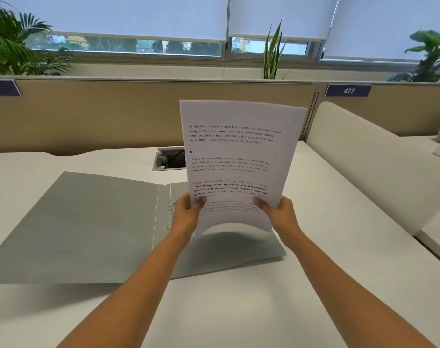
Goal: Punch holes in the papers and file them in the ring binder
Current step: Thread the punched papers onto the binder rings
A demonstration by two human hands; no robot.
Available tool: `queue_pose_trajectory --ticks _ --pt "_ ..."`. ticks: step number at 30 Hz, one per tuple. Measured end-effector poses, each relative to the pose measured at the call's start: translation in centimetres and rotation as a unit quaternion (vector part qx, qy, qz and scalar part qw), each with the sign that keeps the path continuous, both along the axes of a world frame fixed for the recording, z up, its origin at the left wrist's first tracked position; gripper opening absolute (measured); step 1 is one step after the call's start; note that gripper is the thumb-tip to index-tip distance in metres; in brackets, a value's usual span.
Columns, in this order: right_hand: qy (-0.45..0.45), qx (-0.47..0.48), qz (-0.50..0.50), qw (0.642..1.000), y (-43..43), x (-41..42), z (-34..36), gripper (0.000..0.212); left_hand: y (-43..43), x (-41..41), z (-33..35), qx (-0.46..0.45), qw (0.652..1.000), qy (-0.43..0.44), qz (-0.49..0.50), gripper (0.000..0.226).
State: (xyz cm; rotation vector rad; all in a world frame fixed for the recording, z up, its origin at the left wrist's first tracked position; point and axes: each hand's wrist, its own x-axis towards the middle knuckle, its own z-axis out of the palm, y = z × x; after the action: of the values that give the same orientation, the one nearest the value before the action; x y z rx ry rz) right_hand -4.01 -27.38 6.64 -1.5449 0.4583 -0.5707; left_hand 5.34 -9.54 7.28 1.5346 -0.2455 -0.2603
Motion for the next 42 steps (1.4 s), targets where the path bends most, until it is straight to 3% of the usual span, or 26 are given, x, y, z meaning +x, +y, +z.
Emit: queue_pose_trajectory --ticks 9,23,29,33,42 --pt "0.061 -0.024 0.012 0.998 -0.2 -0.3 -2.2 0.039 0.3 -0.4 -2.0 0.002 1.0 -0.018 -0.021 0.02" --pt "-0.054 -0.005 0.008 0.999 -0.1 0.9 1.6 0.023 0.1 0.4 1.0 -0.101 0.992 -0.076 -0.006 0.019" --pt "0.019 -0.022 0.001 1.0 0.2 0.8 0.3 0.035 0.3 -0.2 0.2 -0.062 0.996 -0.055 0.01 0.011" --pt "0.016 -0.01 -0.007 1.0 0.2 0.8 0.3 0.042 0.2 -0.2 0.5 -0.061 0.997 -0.055 0.014 0.014" --pt "0.035 -0.004 -0.015 0.999 0.3 0.9 0.2 0.034 0.4 0.0 -0.6 -0.056 0.998 -0.021 0.008 0.013"
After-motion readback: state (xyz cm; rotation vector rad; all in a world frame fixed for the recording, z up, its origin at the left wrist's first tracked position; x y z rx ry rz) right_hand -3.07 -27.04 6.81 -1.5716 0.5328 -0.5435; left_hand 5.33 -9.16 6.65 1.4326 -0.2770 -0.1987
